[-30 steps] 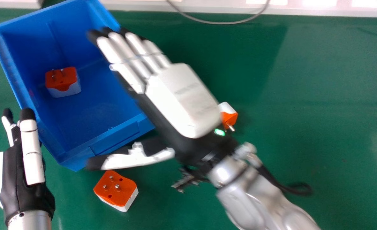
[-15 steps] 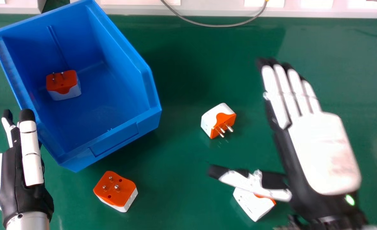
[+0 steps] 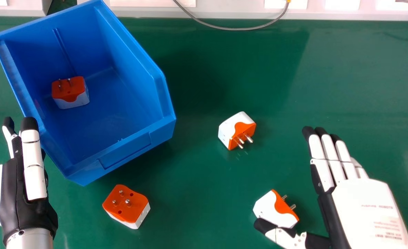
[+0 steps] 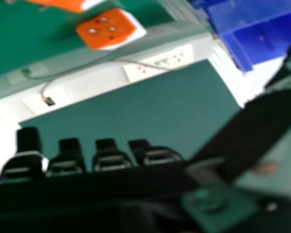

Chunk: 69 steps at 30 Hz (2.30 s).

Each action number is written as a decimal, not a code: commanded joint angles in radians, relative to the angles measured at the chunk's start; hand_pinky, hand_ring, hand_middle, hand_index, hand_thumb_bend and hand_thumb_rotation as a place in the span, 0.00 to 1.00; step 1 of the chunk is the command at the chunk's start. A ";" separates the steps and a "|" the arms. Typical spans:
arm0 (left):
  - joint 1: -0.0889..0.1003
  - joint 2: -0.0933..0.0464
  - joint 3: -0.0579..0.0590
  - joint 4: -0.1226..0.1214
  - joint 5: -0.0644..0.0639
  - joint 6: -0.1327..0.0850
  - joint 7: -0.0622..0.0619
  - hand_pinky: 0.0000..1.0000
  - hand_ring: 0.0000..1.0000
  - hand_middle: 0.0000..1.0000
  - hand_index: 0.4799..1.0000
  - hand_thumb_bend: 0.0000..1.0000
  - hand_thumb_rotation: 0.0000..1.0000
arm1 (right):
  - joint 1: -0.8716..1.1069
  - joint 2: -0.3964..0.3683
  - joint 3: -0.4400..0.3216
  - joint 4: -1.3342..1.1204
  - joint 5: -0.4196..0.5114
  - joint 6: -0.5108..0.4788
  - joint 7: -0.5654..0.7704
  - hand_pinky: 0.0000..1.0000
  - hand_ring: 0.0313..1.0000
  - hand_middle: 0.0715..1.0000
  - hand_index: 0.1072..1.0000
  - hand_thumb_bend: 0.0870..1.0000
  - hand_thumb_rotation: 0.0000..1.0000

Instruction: Pick all objects and put in blue box

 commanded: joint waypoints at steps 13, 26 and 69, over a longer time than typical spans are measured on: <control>-0.008 0.012 0.015 -0.010 -0.005 -0.013 -0.009 1.00 1.00 1.00 1.00 0.58 1.00 | -0.047 0.034 0.047 0.097 -0.038 0.120 0.138 0.80 0.88 0.92 0.93 0.59 0.75; -0.008 0.018 0.021 -0.019 -0.003 -0.003 -0.014 1.00 1.00 1.00 1.00 0.58 1.00 | -0.091 0.085 0.097 0.041 -0.139 0.310 0.423 0.74 0.81 0.87 0.88 0.54 0.70; -0.031 0.019 0.028 -0.022 -0.013 0.025 -0.020 1.00 1.00 1.00 1.00 0.58 1.00 | -0.271 0.112 0.175 0.149 -0.207 0.417 0.522 0.60 0.65 0.71 0.73 0.57 0.50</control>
